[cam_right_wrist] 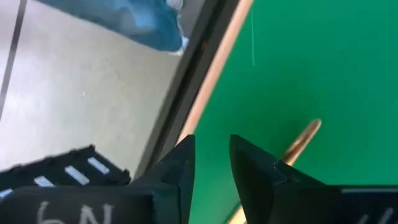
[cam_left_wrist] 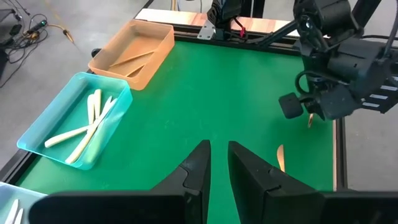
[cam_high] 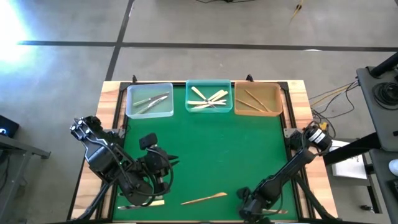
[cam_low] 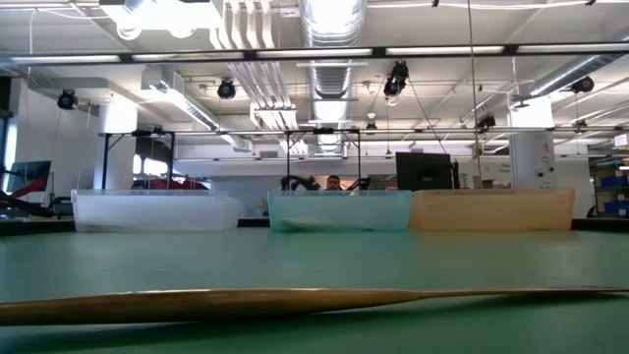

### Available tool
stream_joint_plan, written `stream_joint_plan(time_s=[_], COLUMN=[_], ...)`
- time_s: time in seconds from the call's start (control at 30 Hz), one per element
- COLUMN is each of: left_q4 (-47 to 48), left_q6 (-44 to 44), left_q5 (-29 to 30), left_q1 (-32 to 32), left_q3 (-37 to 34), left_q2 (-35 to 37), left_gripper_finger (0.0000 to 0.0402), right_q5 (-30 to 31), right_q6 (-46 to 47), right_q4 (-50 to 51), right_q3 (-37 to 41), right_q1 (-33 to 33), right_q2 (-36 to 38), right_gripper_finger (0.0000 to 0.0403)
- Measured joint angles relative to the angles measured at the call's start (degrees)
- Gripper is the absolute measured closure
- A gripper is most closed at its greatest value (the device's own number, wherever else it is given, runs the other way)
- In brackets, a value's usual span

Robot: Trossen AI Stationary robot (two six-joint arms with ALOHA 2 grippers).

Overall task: Sort silverware by color (type)
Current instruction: Put the right gold knife into the yellow bin

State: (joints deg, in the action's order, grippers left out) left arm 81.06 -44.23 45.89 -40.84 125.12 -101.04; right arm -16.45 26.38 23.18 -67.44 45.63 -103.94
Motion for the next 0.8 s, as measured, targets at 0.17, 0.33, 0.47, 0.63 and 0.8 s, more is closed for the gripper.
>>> stream_joint_plan(time_s=[0.17, 0.33, 0.47, 0.63, 0.8], left_q4=[0.02, 0.17, 0.17, 0.17, 0.20], left_q6=[0.20, 0.63, 1.42, 1.73, 1.75], left_q5=[0.00, -0.53, -0.60, -0.59, -0.61], left_q1=[0.00, -0.02, -0.04, -0.04, -0.04], left_q3=[-0.01, -0.01, -0.02, 0.00, 0.00], left_q2=[0.02, 0.02, 0.02, 0.02, 0.02], left_gripper_finger=[0.0363, 0.0363, 0.0363, 0.0363, 0.0363], right_q5=[3.05, 3.64, 4.68, 5.76, 9.19], right_q6=[-0.03, -0.02, 3.95, 6.84, 6.85], right_q4=[0.62, 3.53, 7.16, 8.09, 8.98], right_q3=[-2.17, -2.32, -2.76, -4.57, -4.66], right_q1=[-0.01, -0.01, -0.03, -0.16, -0.16], right_q2=[0.20, 0.20, 0.20, 0.20, 0.22], right_gripper_finger=[0.0280, 0.0252, 0.0246, 0.0257, 0.0265])
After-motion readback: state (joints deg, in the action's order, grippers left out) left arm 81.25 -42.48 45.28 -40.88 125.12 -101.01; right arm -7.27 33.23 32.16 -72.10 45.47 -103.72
